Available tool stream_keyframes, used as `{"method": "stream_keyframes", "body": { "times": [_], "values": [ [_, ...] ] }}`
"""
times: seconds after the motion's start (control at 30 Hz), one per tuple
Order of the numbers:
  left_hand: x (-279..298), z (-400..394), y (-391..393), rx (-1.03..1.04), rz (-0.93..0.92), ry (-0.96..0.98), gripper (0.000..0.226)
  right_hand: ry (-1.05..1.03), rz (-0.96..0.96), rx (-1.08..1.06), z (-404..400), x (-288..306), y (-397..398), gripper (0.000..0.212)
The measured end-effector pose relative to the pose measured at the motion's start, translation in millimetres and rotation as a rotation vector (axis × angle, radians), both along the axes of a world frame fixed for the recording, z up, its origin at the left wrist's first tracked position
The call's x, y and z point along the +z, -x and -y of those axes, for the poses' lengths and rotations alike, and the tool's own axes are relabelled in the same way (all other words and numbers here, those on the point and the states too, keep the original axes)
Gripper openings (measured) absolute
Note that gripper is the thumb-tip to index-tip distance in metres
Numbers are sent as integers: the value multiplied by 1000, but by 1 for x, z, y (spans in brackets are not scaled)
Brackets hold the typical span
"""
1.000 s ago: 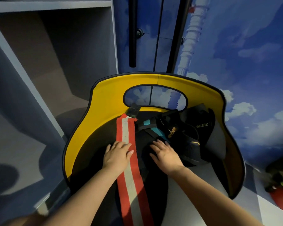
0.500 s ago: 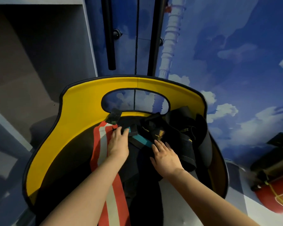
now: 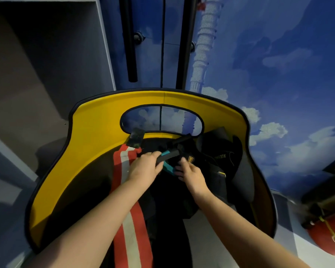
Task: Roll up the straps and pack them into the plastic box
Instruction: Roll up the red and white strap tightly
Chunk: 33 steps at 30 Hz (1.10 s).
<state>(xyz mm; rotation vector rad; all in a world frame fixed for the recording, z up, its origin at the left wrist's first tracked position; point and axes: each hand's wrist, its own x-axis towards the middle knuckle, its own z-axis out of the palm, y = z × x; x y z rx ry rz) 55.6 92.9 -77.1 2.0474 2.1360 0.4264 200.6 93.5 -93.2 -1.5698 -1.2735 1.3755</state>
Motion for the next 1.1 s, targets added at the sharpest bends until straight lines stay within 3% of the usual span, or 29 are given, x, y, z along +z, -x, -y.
{"method": "stream_keyframes", "body": {
  "times": [0.07,0.13,0.2,0.3,0.37,0.43,0.57,0.63,0.73,0.83,0.93,1.1],
  "values": [
    [5,13,-6,-91,41,11,35,256,-410,-85,-2,8,6,48],
    [9,27,-11,-184,85,12,36,409,-598,-124,-4,17,5,41],
    [13,41,-11,-247,89,-10,37,483,-648,-126,-3,24,3,32],
    [19,57,1,-336,99,16,39,441,-511,-53,4,30,3,5],
    [23,65,12,-286,357,112,47,347,-486,12,11,29,2,16],
    [28,66,18,-39,718,165,51,277,-555,67,19,28,0,24],
    [28,50,16,450,1119,484,55,157,-681,167,30,29,-4,28],
    [31,48,13,530,1399,634,53,100,-716,253,34,34,-6,31],
    [37,42,13,591,1655,642,40,71,-705,344,38,39,-8,33],
    [45,39,10,567,1630,556,24,99,-640,372,43,41,-11,29],
    [47,39,13,413,1532,437,33,248,-628,334,48,38,-19,25],
    [59,55,10,234,1376,319,43,470,-615,182,41,30,-20,75]
  ]
}}
